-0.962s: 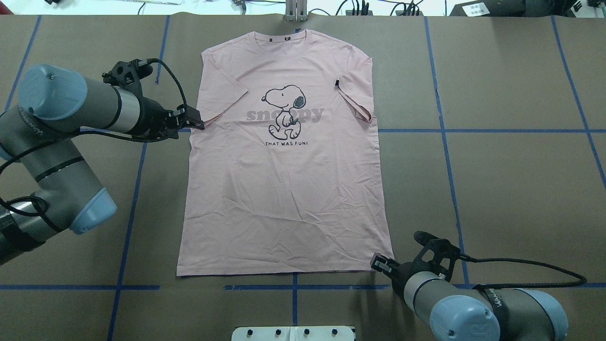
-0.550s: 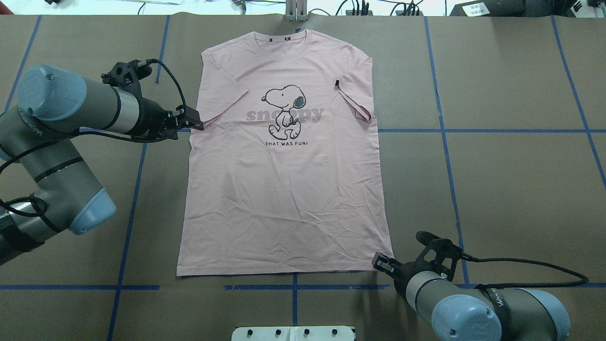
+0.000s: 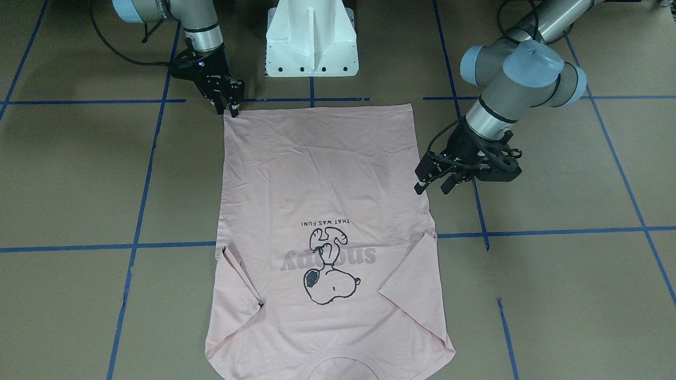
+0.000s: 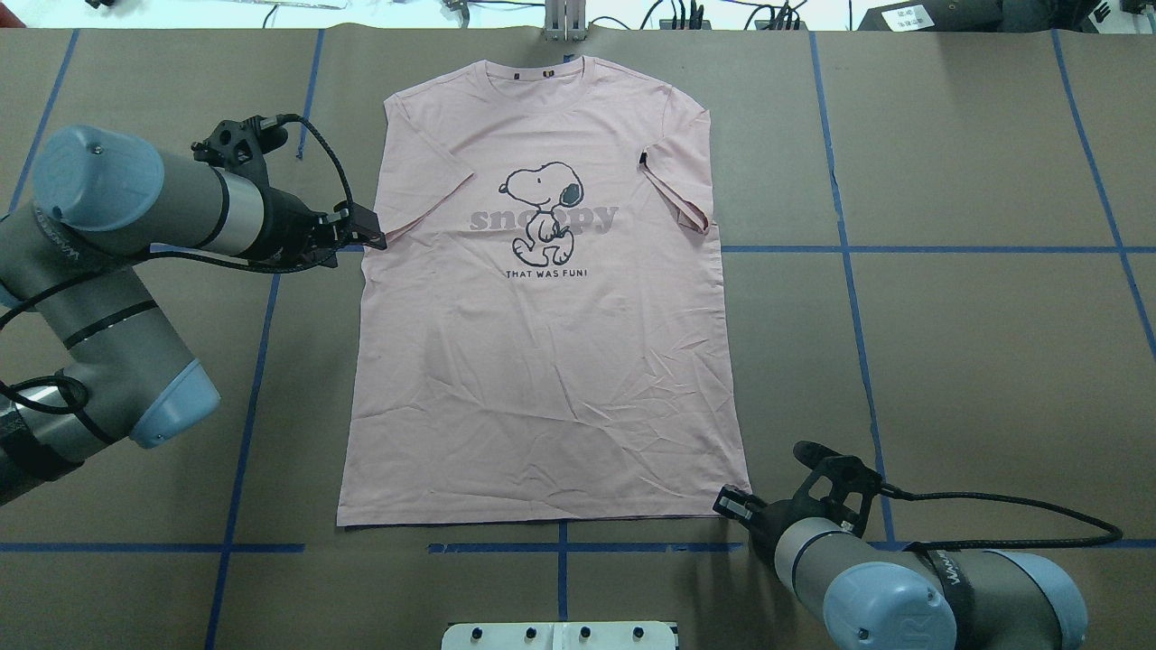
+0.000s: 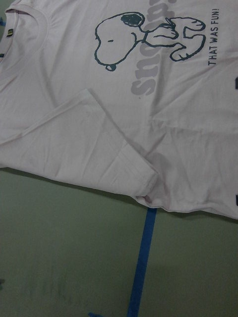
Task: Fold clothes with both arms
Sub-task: 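Move the left gripper down to the other hem corner nearest the robot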
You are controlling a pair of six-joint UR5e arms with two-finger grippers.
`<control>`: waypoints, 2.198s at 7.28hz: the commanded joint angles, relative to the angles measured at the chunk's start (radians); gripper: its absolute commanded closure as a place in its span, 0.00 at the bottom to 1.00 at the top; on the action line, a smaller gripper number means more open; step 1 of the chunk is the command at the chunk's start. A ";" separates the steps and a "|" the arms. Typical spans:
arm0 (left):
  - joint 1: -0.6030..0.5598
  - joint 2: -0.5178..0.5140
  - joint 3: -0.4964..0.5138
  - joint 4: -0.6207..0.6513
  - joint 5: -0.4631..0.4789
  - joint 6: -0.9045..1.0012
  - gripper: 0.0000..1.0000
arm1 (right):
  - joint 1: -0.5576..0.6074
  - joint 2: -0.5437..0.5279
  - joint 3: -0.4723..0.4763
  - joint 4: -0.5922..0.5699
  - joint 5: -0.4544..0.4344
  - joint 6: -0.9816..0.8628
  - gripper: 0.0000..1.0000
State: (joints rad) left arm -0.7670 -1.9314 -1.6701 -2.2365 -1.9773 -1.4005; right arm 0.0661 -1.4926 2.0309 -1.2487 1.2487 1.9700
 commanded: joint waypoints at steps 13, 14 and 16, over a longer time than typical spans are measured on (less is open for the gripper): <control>0.038 0.281 -0.263 0.008 0.011 -0.080 0.21 | 0.024 -0.037 0.144 -0.048 0.003 -0.003 1.00; 0.104 0.342 -0.293 0.024 0.032 -0.093 0.21 | 0.023 -0.029 0.140 -0.049 0.003 -0.005 1.00; 0.286 0.338 -0.345 0.165 0.119 -0.255 0.21 | 0.023 -0.029 0.143 -0.049 0.003 -0.005 1.00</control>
State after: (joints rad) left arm -0.5915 -1.6031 -1.9736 -2.1505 -1.9038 -1.5665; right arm 0.0892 -1.5227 2.1731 -1.2975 1.2517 1.9653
